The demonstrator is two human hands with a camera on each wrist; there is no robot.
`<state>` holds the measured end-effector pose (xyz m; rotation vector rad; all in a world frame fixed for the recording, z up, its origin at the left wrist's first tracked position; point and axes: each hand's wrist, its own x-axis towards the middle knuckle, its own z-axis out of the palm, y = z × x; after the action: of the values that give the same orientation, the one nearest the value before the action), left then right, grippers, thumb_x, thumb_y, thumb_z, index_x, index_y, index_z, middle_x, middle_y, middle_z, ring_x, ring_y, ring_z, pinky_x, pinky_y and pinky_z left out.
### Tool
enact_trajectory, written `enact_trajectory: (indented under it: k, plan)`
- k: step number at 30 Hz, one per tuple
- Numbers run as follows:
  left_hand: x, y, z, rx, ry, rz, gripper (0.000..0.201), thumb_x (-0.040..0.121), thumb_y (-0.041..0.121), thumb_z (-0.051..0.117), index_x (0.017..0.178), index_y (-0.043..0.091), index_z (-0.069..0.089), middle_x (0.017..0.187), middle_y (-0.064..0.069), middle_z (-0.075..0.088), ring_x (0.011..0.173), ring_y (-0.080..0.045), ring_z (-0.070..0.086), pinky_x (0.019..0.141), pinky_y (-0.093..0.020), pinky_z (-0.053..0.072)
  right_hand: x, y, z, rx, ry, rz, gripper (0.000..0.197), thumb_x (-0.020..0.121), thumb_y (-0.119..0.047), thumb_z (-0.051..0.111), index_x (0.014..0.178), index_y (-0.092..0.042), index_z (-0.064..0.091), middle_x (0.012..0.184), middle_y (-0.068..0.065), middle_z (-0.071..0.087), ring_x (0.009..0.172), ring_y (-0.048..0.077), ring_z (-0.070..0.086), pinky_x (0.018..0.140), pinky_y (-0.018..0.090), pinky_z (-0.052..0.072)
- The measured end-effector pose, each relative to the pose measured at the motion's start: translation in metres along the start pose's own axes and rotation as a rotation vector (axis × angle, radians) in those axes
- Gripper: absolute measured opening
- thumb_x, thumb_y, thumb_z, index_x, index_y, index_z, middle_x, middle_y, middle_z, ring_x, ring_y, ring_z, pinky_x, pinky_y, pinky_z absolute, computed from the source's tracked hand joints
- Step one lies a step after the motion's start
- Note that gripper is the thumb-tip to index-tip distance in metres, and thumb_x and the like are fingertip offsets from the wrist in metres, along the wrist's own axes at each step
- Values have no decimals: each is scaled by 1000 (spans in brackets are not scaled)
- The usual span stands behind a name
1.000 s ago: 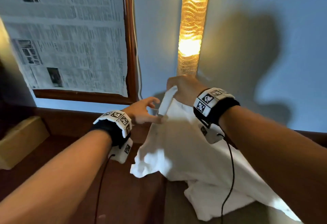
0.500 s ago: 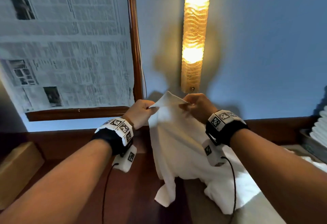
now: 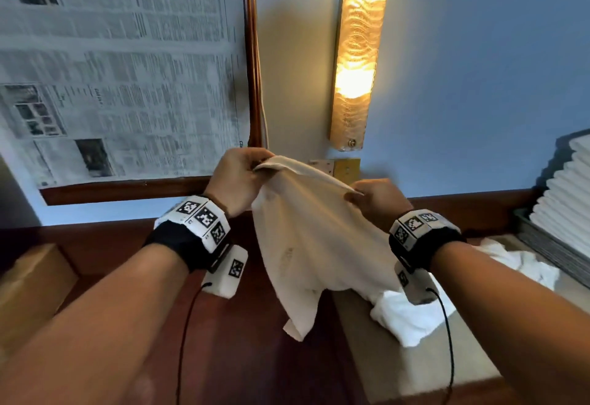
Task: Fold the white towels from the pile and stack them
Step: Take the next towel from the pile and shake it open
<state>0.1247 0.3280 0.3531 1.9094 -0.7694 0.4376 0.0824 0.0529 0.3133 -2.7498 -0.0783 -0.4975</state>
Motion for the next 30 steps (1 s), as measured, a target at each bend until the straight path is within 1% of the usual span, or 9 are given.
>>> enact_trajectory:
  k: [5,7,10,13,16,20,24,27,30]
  plan:
    - [-6,-5,-24,-55,-12,-65,26,98,7,59,90,28,72,66,25,66,64,9,58,66,-16,43,-14,52,1,33,80,286,15,95,-16,60,89,-8,73,91,20,71,87,39,63,67,30,36]
    - [-6,-2,-12,-85,-58,-72,21,100,12,57,90,23,72,66,23,67,65,7,59,68,-16,44,-3,42,-5,91,131,223,17,94,-13,56,81,-10,67,82,18,67,82,36,60,65,32,37]
    - [7,7,24,-241,-90,-120,16,99,17,59,98,22,74,87,14,73,82,1,66,76,-19,48,14,6,-22,202,261,2,14,93,-13,58,90,-10,71,89,14,71,86,33,64,77,40,50]
    - [21,28,71,-288,-125,-144,18,101,23,55,103,19,72,83,17,70,74,9,60,71,-10,44,18,-23,-46,260,367,-201,14,92,-18,66,87,-9,75,75,3,68,69,20,57,71,29,46]
    - [31,48,111,-345,-148,-139,23,104,22,51,88,21,67,81,3,65,76,-6,57,72,-21,46,17,-14,-62,292,370,-157,28,91,-30,68,74,-8,68,64,-1,57,63,24,50,65,31,43]
    - [43,57,134,-311,-188,-92,26,105,20,48,89,28,66,74,15,68,72,4,61,71,-17,48,1,17,-64,310,382,-103,36,92,-36,67,71,-7,63,61,0,54,61,22,46,61,34,41]
    - [59,54,136,-270,-57,-130,26,105,26,50,83,24,64,77,8,67,68,0,62,71,-25,49,-25,67,-38,234,217,-142,24,91,-22,70,71,-16,58,56,-13,44,51,12,38,55,24,31]
    - [64,54,129,-295,-18,-179,31,106,25,47,77,20,59,70,9,63,61,1,59,63,-19,46,-39,143,-10,201,131,76,21,94,-20,66,75,-11,67,64,0,57,63,24,52,63,30,37]
    - [54,54,137,-343,-61,-252,33,106,21,46,75,15,56,64,9,61,58,-1,57,58,-17,44,-47,192,-3,242,58,333,18,96,-21,60,80,-22,69,80,4,69,83,31,64,73,34,47]
